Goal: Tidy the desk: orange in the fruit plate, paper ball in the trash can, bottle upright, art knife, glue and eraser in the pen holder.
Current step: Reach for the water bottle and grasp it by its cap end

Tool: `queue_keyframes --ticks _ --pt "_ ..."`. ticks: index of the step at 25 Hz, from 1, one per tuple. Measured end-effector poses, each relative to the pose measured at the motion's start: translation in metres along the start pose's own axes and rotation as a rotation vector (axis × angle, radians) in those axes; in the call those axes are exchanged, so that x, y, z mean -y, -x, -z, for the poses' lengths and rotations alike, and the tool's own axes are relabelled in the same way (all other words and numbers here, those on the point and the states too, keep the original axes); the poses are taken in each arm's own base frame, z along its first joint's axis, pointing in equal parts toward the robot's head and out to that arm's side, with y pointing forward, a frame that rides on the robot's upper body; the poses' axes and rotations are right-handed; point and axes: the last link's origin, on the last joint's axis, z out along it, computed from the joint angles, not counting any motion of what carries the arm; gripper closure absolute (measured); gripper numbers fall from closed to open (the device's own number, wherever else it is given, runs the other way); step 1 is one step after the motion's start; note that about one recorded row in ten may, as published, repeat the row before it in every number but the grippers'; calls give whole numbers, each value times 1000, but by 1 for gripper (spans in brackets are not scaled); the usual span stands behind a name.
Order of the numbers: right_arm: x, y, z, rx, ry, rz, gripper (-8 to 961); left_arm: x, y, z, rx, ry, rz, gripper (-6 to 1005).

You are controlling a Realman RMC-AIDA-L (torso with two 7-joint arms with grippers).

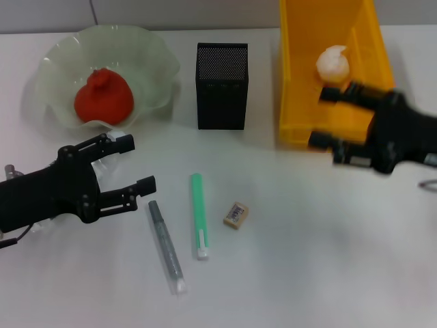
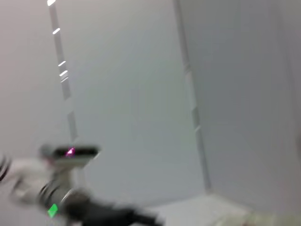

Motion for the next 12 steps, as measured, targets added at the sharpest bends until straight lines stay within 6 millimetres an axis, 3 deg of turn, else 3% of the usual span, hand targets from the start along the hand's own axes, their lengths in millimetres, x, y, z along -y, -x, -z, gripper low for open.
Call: queue_keyframes --ticks 5,12 --pt "-9 -19 -12 -131 76 -1 168 3 0 2 4 -15 -1 145" --pt "-12 -40 -20 -186 39 32 168 5 2 4 20 -31 13 145"
